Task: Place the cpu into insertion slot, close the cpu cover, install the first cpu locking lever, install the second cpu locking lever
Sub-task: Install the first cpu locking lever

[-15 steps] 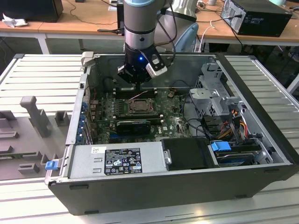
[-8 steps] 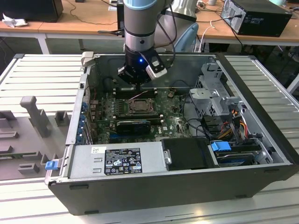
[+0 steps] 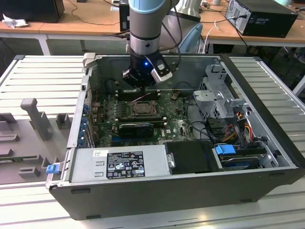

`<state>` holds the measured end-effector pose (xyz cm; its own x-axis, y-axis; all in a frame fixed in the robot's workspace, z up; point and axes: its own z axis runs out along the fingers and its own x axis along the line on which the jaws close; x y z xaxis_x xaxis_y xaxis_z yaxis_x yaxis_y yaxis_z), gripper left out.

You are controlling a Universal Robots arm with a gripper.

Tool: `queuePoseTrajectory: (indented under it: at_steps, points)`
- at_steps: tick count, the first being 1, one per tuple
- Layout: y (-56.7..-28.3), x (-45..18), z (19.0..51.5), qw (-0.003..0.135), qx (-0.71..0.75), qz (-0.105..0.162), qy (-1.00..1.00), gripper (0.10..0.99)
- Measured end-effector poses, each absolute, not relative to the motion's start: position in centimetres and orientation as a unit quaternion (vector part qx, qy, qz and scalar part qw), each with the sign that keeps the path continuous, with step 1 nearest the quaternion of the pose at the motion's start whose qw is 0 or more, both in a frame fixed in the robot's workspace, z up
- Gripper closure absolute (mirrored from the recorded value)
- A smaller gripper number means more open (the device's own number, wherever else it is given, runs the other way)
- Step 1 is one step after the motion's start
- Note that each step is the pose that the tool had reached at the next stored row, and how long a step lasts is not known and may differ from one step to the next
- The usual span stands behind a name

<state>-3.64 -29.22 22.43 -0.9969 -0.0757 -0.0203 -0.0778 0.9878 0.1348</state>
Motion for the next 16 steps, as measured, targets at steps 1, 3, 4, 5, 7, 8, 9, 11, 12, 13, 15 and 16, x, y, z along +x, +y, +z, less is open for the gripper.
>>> queuePoseTrajectory:
  at_steps: [1, 3, 4, 5, 7, 8, 9, 11, 12, 13, 15, 16]
  points:
    - [-29.2, -3.6, 22.3, 0.008, -0.038, 0.068, 0.997, 0.98]
    - [-29.2, -3.3, 22.1, 0.008, -0.038, 0.068, 0.997, 0.98]
    - [-29.2, -3.2, 22.1, 0.007, -0.038, 0.068, 0.997, 0.98]
    - [-29.2, -3.0, 22.1, 0.008, -0.039, 0.068, 0.997, 0.98]
    - [-29.2, -2.7, 22.0, 0.008, -0.038, 0.068, 0.997, 0.98]
    - [-29.2, -2.6, 21.9, 0.008, -0.038, 0.068, 0.997, 0.98]
    - [-29.2, -2.5, 21.9, 0.008, -0.038, 0.068, 0.997, 0.98]
    - [-29.2, -2.3, 21.8, 0.008, -0.038, 0.068, 0.997, 0.98]
    - [-29.2, -2.2, 21.7, 0.008, -0.038, 0.068, 0.997, 0.98]
    - [-29.2, -2.1, 21.6, 0.008, -0.038, 0.068, 0.997, 0.98]
    - [-29.2, -2.1, 21.2, 0.008, -0.038, 0.068, 0.997, 0.98]
    - [-29.2, -2.1, 21.1, 0.008, -0.038, 0.067, 0.997, 0.98]
